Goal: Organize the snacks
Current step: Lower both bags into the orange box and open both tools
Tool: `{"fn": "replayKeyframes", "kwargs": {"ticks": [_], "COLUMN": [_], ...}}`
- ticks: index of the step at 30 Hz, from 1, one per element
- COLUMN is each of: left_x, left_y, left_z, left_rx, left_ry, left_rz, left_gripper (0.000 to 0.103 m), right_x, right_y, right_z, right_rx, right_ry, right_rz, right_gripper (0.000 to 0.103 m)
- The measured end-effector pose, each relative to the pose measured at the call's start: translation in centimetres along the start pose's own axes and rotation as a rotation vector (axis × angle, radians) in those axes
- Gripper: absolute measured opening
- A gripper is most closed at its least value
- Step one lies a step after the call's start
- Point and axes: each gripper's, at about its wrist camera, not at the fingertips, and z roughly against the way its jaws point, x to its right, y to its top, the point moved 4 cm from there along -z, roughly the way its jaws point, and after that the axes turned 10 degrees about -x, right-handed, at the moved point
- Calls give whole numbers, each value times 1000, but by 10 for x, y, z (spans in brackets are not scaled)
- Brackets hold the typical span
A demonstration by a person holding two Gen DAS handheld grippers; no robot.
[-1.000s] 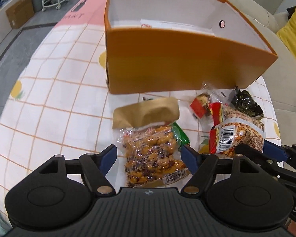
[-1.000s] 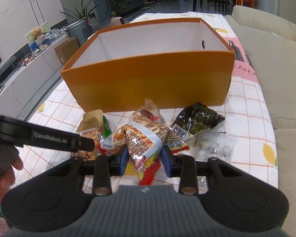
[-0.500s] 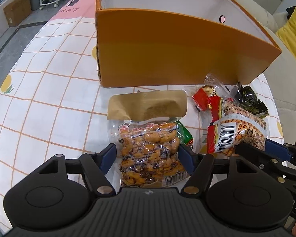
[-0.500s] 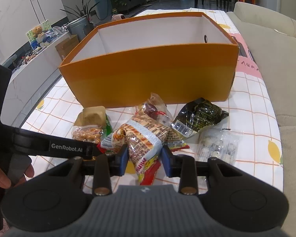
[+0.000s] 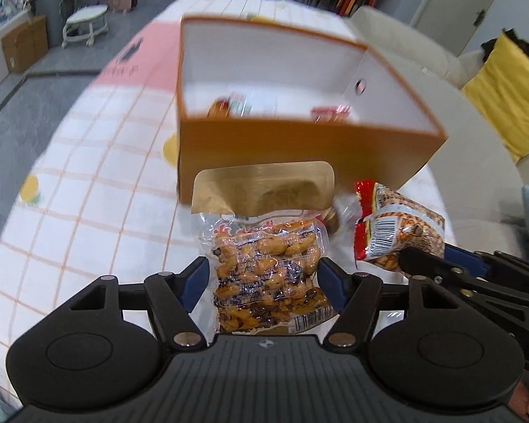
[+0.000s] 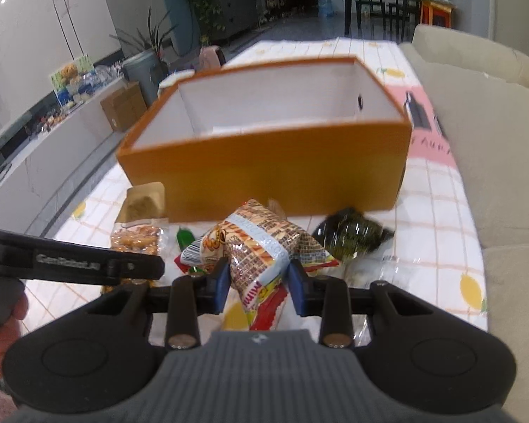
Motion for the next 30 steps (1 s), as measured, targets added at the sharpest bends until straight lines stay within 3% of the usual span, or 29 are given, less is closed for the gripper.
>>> {"fn": "replayKeyframes", "kwargs": {"ticks": [11,16,24,30], "left_x": [40,50,47,33], "left_y": [79,117,164,184], "left_z": [46,39,-2,-40], "left_rx": [120,102,9,-73], "left_ry": [-25,-14,38,110], "left_rz": [-113,-156,-188,-200], "left_gripper": [77,77,77,77], "right_x": [9,12,20,15], "right_y": [64,105,147,164], "right_z": [39,33,-20,-58], "right_rx": [148,175,68,-10], "right_ry": [-43,-90,-155,-155], "right_rz": [19,78,182,252], "right_gripper": [32,32,32,32]}}
